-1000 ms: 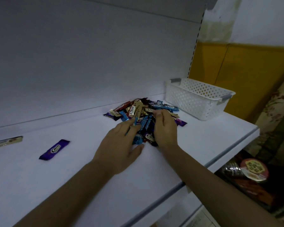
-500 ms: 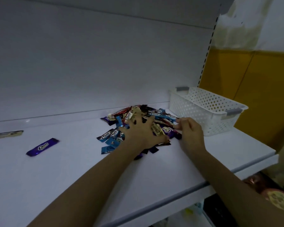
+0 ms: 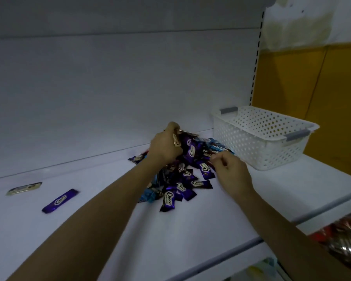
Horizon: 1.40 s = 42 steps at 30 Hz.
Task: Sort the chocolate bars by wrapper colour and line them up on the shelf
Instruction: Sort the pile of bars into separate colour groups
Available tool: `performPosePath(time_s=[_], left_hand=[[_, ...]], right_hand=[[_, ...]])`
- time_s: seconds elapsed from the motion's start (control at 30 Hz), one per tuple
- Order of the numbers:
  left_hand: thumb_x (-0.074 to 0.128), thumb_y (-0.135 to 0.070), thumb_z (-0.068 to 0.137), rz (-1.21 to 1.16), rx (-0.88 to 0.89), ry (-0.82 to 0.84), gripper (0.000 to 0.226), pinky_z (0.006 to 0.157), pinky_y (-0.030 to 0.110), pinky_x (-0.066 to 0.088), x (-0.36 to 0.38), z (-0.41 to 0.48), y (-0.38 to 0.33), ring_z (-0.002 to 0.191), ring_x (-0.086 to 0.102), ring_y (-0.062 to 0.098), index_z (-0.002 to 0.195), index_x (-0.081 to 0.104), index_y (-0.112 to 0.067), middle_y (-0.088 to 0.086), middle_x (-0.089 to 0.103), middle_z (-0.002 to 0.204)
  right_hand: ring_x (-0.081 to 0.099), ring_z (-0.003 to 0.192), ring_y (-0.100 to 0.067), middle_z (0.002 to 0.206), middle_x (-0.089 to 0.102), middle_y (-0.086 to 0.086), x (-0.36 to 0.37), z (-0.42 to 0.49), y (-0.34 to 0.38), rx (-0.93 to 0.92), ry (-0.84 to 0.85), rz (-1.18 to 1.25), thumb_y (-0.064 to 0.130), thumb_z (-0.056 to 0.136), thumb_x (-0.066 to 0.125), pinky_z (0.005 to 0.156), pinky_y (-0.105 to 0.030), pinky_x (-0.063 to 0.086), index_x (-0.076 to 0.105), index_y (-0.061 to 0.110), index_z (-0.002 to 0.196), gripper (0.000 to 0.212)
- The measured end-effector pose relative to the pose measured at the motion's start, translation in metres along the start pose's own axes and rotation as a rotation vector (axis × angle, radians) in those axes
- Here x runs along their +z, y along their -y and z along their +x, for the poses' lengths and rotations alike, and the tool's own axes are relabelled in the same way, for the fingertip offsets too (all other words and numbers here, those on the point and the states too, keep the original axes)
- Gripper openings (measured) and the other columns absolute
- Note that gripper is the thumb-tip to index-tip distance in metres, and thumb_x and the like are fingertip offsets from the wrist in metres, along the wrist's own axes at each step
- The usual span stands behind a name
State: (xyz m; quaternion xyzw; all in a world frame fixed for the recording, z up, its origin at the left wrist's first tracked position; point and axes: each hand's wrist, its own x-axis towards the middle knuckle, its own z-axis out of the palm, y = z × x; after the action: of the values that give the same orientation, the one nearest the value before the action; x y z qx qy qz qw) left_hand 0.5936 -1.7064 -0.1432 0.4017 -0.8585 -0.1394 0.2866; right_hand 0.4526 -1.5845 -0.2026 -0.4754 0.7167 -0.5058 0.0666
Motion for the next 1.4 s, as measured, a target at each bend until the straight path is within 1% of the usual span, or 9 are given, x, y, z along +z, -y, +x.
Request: performPosePath(time_s=[0.17, 0.3, 0.4, 0.5, 0.57, 0.77, 0.97, 1.2, 1.4], left_hand=[[0.073, -0.017, 0.081, -0.118, 0.006, 0.015, 0.090, 0.052, 0.014, 0.041, -0.028, 0.005, 0.012, 0.062, 0.056, 0.009, 0.149, 0.015, -0.025, 0.004, 0.059, 0.097], [0.065, -0.052, 0.082, -0.044, -0.001, 0.122, 0.091, 0.085, 0.028, 0.044, -0.024, -0.005, 0.013, 0.108, 0.058, 0.028, 0.151, 0.013, -0.024, 0.011, 0.053, 0.130], [0.061, -0.076, 0.068, 0.080, -0.042, 0.319, 0.107, 0.113, 0.053, 0.026, -0.018, -0.012, 0.011, 0.143, 0.020, 0.034, 0.151, 0.018, -0.025, 0.013, 0.014, 0.158], [0.062, -0.086, 0.049, 0.271, 0.014, 0.578, 0.127, 0.113, 0.065, 0.004, -0.006, -0.025, 0.009, 0.144, -0.018, 0.034, 0.149, -0.004, -0.043, 0.002, -0.025, 0.157], [0.064, -0.084, 0.053, 0.356, 0.031, 0.689, 0.125, 0.113, 0.065, 0.005, 0.002, -0.025, 0.011, 0.143, -0.021, 0.037, 0.147, -0.010, -0.046, 0.001, -0.031, 0.155], [0.069, -0.060, 0.073, 0.438, 0.102, 0.402, 0.104, 0.115, 0.049, 0.024, 0.010, -0.004, 0.015, 0.142, 0.017, 0.040, 0.152, 0.008, -0.033, 0.015, 0.000, 0.160], [0.068, -0.041, 0.080, 0.508, 0.069, 0.112, 0.079, 0.089, 0.044, 0.046, 0.026, 0.004, 0.018, 0.112, 0.050, 0.039, 0.146, 0.025, -0.029, 0.018, 0.044, 0.131], [0.063, -0.027, 0.084, 0.382, 0.151, 0.080, 0.048, 0.079, 0.037, 0.046, 0.022, 0.012, 0.021, 0.099, 0.060, 0.034, 0.129, 0.047, -0.021, 0.013, 0.064, 0.113], [0.068, -0.014, 0.081, -0.108, -0.006, -0.037, 0.033, 0.068, 0.024, 0.039, -0.021, 0.014, 0.021, 0.077, 0.056, 0.017, 0.112, 0.058, -0.018, -0.003, 0.060, 0.087]], right_hand=[[0.061, 0.074, -0.018, 0.079, 0.066, -0.002, -0.002, -0.002, 0.003, -0.029, -0.002, -0.006, 0.033, 0.096, 0.050, 0.060, -0.022, 0.040, 0.064, 0.015, 0.086, 0.024], [0.060, 0.073, -0.018, 0.080, 0.067, -0.004, -0.003, -0.002, 0.004, -0.021, 0.000, -0.017, 0.033, 0.095, 0.050, 0.058, -0.020, 0.039, 0.064, 0.015, 0.086, 0.025], [0.053, 0.064, -0.009, 0.080, 0.067, -0.003, -0.002, -0.001, 0.004, -0.006, -0.006, -0.021, 0.032, 0.095, 0.050, 0.057, -0.019, 0.037, 0.064, 0.015, 0.086, 0.024], [0.050, 0.062, 0.000, 0.080, 0.066, -0.002, -0.002, -0.001, 0.004, -0.013, -0.009, -0.027, 0.030, 0.096, 0.050, 0.055, -0.017, 0.036, 0.065, 0.014, 0.088, 0.023], [0.051, 0.065, 0.001, 0.081, 0.066, -0.001, -0.002, -0.001, 0.004, -0.014, -0.009, -0.032, 0.029, 0.096, 0.050, 0.055, -0.018, 0.036, 0.066, 0.014, 0.090, 0.023], [0.053, 0.068, -0.006, 0.084, 0.066, 0.000, 0.000, -0.004, 0.007, -0.048, -0.008, -0.088, 0.028, 0.096, 0.049, 0.056, -0.016, 0.036, 0.067, 0.014, 0.093, 0.024], [0.056, 0.092, -0.021, 0.095, 0.063, -0.004, 0.004, -0.008, 0.011, -0.205, 0.042, -0.255, 0.025, 0.093, 0.054, 0.071, -0.032, 0.047, 0.063, 0.012, 0.095, 0.016], [0.047, 0.109, -0.018, 0.115, 0.054, 0.001, 0.013, -0.017, 0.016, -0.448, 0.066, -0.629, 0.038, 0.096, 0.041, 0.092, -0.032, 0.035, 0.053, 0.021, 0.119, 0.031], [0.047, 0.109, -0.019, 0.115, 0.055, -0.001, 0.011, -0.012, 0.014, -0.454, 0.069, -0.643, 0.035, 0.098, 0.040, 0.093, -0.033, 0.035, 0.055, 0.019, 0.119, 0.030]])
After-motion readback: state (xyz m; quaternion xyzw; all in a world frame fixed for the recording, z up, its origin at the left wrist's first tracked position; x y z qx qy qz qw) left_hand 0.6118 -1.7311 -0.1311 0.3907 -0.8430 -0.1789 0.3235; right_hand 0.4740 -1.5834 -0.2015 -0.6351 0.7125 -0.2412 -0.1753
